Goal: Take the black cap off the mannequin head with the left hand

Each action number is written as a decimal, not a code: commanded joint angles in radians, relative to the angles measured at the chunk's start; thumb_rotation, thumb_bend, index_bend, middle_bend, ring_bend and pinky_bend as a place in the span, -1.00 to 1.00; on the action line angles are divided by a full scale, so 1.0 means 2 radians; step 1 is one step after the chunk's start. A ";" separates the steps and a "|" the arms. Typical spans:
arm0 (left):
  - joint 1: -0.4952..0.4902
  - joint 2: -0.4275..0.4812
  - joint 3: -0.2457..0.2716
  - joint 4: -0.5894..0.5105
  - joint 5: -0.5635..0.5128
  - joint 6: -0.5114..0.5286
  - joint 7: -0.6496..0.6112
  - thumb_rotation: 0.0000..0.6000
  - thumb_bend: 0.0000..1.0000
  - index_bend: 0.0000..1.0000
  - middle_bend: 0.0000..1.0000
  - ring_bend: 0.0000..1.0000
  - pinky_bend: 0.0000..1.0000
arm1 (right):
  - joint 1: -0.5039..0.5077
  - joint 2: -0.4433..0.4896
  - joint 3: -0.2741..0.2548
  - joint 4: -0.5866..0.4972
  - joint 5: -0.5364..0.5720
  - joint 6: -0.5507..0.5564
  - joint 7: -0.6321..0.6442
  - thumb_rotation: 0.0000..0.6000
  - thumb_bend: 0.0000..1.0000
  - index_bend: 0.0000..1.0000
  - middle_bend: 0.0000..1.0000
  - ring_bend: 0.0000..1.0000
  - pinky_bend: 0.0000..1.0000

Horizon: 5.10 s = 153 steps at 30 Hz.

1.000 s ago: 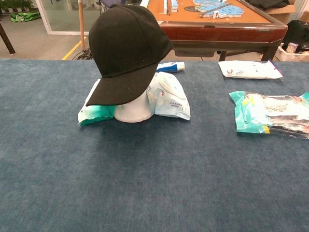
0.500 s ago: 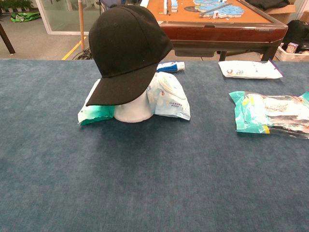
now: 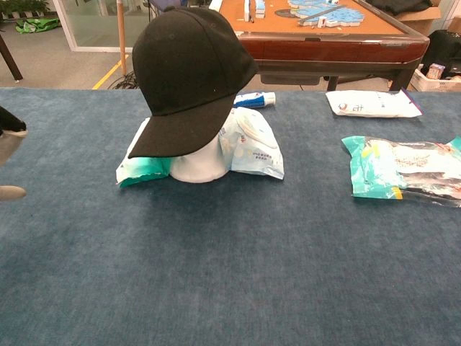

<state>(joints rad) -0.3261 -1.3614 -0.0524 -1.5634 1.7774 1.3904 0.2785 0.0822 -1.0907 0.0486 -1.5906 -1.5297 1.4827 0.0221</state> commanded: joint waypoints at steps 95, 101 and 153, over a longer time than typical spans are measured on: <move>-0.126 -0.167 -0.071 0.080 -0.086 0.019 0.050 1.00 -1.00 0.64 1.00 0.59 0.60 | 0.001 0.008 0.004 0.009 0.005 -0.007 0.029 1.00 -1.00 -0.67 -0.52 -0.70 -0.17; -0.122 -0.172 -0.073 0.102 -0.065 0.058 0.019 1.00 -1.00 0.48 0.95 0.42 0.54 | 0.002 0.007 0.004 0.007 0.004 -0.008 0.025 1.00 -1.00 -0.67 -0.52 -0.70 -0.17; -0.142 -0.186 -0.047 0.178 -0.020 0.100 -0.146 1.00 -1.00 -0.13 -0.60 -0.70 -0.33 | -0.009 0.009 0.000 0.011 -0.019 0.026 0.042 1.00 -1.00 -0.65 -0.50 -0.70 -0.17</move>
<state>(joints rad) -0.6104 -1.7335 -0.1473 -1.2070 1.7369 1.5900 -0.0132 0.0688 -1.0716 0.0506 -1.5702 -1.5611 1.5279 0.1026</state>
